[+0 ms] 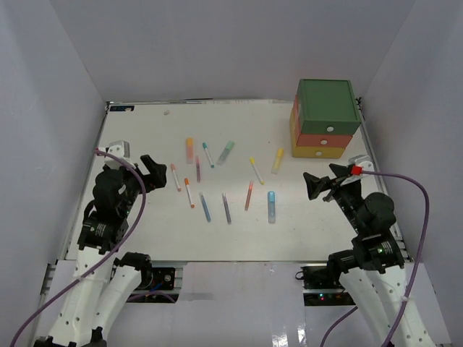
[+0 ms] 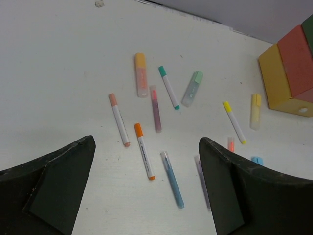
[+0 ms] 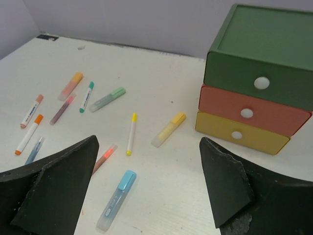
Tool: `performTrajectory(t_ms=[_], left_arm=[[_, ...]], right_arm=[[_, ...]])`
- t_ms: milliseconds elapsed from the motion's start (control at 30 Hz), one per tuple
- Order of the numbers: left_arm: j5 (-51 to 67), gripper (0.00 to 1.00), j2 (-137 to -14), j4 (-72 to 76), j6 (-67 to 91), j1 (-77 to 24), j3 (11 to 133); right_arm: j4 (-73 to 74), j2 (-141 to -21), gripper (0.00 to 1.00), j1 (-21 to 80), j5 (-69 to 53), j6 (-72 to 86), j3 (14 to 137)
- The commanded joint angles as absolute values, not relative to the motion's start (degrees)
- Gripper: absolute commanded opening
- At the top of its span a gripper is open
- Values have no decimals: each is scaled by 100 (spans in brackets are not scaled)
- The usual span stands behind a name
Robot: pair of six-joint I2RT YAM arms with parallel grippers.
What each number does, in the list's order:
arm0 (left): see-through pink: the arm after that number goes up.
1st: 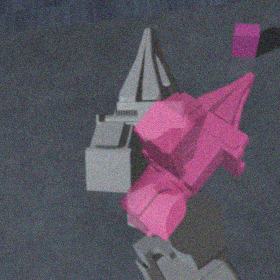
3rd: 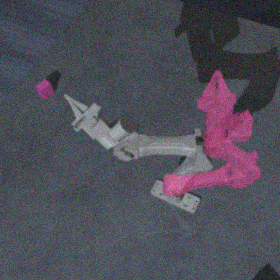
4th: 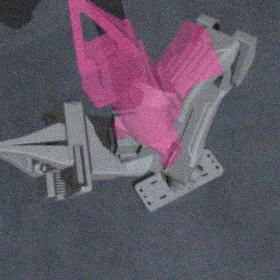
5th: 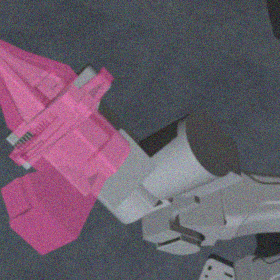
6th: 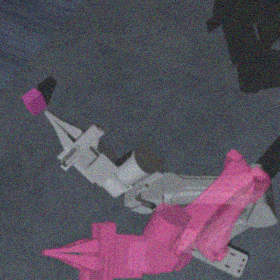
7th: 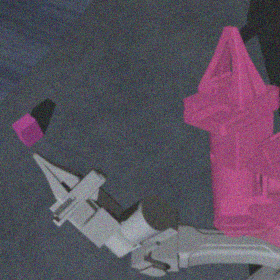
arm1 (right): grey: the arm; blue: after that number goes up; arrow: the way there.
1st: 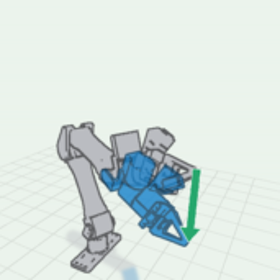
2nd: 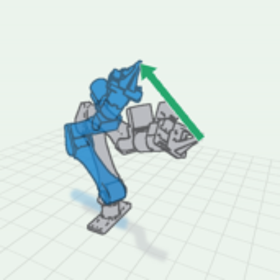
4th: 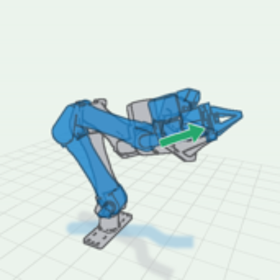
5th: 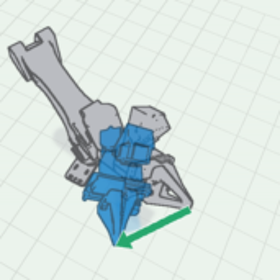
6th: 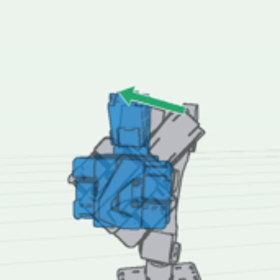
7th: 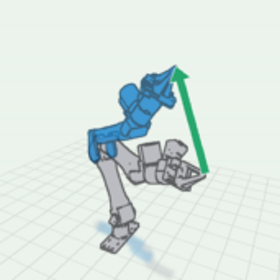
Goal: Sort the stationery into containers
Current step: Open the drawer in the storage box.
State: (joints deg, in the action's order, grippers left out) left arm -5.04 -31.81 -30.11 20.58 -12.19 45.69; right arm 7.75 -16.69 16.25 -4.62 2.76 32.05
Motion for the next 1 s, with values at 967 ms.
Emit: performTrajectory(t_ms=[967], left_arm=[[-1054, 98, -4544, -1353, 1389, -1204, 4263]], right_arm=[[202, -6714, 90, 317, 1, 264, 5756]])
